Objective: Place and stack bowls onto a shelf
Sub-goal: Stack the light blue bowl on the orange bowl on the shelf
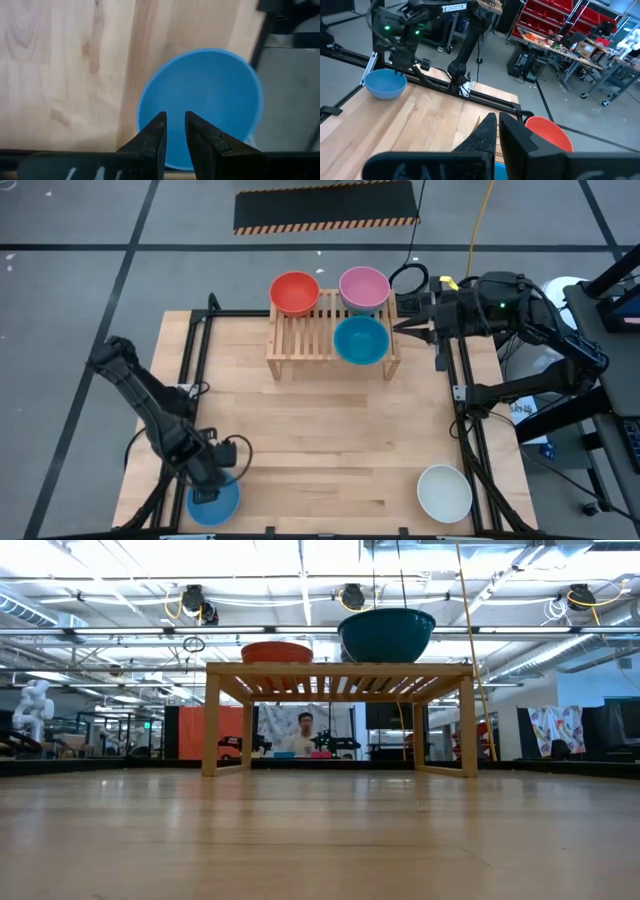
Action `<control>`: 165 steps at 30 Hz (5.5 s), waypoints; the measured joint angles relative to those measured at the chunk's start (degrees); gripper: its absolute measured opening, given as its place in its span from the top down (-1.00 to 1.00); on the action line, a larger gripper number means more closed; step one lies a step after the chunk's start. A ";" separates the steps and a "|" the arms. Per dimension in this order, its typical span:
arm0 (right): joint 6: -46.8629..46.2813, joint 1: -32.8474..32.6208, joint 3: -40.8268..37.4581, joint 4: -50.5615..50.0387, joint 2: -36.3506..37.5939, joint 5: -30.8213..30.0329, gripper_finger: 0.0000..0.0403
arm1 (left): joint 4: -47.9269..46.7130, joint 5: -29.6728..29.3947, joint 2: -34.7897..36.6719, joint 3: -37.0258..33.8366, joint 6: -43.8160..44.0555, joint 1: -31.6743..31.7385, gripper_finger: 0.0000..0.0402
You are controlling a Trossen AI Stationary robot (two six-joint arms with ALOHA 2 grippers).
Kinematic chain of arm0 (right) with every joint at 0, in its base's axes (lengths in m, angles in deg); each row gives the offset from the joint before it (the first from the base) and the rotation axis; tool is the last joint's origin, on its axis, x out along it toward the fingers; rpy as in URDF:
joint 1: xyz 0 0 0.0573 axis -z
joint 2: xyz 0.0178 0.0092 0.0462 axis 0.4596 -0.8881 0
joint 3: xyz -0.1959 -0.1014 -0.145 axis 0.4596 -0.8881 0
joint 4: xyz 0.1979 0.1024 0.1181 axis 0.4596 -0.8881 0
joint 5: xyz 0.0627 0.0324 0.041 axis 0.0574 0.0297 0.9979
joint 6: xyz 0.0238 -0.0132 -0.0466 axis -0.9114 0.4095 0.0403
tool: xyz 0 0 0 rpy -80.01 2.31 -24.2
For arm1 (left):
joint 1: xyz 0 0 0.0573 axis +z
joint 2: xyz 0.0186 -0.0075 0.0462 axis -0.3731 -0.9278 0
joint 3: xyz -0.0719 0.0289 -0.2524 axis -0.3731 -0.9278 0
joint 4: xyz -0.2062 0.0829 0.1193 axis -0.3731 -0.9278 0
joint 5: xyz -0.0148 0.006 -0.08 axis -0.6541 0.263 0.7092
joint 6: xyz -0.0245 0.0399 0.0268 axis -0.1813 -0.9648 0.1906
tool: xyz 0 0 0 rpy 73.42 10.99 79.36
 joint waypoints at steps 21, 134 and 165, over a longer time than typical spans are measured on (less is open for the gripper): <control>0.00 -0.01 0.00 0.02 0.00 0.00 0.94 | 4.98 -0.01 -3.45 -8.40 -1.72 -2.42 0.63; 1.07 -0.01 0.00 0.24 -0.02 -0.17 0.94 | -15.93 1.63 -6.28 51.44 -57.36 84.90 0.95; 1.27 0.01 -0.02 0.00 -1.12 -0.22 0.94 | -18.82 8.22 -33.80 69.55 -67.99 101.05 0.95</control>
